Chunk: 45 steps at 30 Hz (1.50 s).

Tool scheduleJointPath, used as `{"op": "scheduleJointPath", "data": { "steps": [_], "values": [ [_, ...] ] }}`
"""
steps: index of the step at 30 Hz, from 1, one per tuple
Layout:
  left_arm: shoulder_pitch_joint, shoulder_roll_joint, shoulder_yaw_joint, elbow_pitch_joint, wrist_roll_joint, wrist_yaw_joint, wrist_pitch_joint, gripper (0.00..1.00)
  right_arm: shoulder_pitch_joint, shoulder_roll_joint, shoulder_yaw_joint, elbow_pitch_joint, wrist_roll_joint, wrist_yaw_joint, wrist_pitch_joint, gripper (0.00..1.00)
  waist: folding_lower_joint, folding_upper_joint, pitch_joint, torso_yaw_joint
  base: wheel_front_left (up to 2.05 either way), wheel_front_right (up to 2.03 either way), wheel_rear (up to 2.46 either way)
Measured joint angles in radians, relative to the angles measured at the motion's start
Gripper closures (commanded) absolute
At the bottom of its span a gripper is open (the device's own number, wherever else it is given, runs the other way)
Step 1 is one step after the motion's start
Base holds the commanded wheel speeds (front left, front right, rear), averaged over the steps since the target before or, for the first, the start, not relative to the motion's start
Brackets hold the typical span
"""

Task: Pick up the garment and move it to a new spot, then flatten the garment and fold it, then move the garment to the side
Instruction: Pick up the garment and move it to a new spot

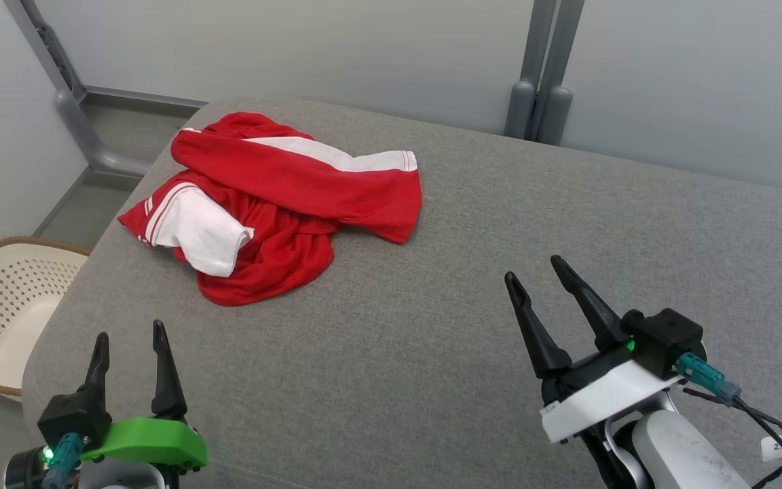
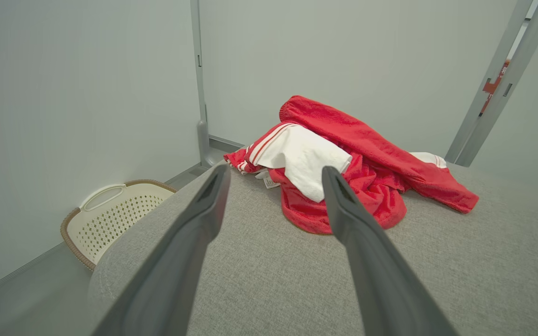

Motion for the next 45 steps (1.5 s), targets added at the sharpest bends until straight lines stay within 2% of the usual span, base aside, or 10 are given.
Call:
{"op": "scheduleJointPath", "data": {
  "steps": [5,11,16,23,28,32,38,45],
  "values": [
    [-0.004,0.0,0.026,0.037,-0.011,-0.008,0.0,0.0,-0.002,0.008,0.0,-0.033,0.02,0.0,0.0,0.0,0.0,0.0,0.005,-0.002,0.0,0.0,0.0],
    [-0.103,0.032,0.035,0.092,-0.061,-0.067,0.025,0.0,-0.023,-0.008,-0.006,-0.061,0.012,0.0,0.0,0.0,0.0,0.0,0.023,-0.031,0.0,0.0,0.0],
    [-0.236,0.115,0.035,0.094,-0.094,-0.093,0.148,0.0,-0.042,-0.01,-0.009,-0.09,0.001,0.0,0.0,0.0,0.0,0.0,0.054,-0.065,0.0,0.0,0.0],
    [-0.398,0.211,0.035,0.099,-0.195,-0.119,0.369,0.0,-0.081,-0.013,-0.002,-0.118,0.002,0.0,0.0,0.0,0.0,0.0,0.111,-0.139,0.0,0.0,0.0],
    [-0.476,0.285,0.001,0.163,-0.25,-0.123,0.54,0.0,-0.112,-0.02,0.01,-0.128,0.009,0.0,0.0,0.0,0.0,0.0,0.155,-0.205,0.0,0.0,0.0],
    [-0.54,0.351,-0.011,0.23,-0.292,-0.126,0.634,0.0,-0.137,-0.024,0.018,-0.134,0.011,0.0,0.0,0.0,0.0,0.0,0.192,-0.268,0.0,0.0,0.0],
    [-0.606,0.418,-0.034,0.305,-0.313,-0.126,0.696,0.0,-0.155,-0.024,0.035,-0.14,0.022,0.0,0.0,0.0,0.0,0.0,0.239,-0.357,0.0,0.0,0.0],
    [-0.668,0.482,-0.067,0.385,-0.349,-0.127,0.681,0.0,-0.186,-0.019,0.051,-0.148,0.03,0.0,0.0,0.0,0.0,0.0,0.289,-0.449,0.0,0.0,0.0]
  ]
}}
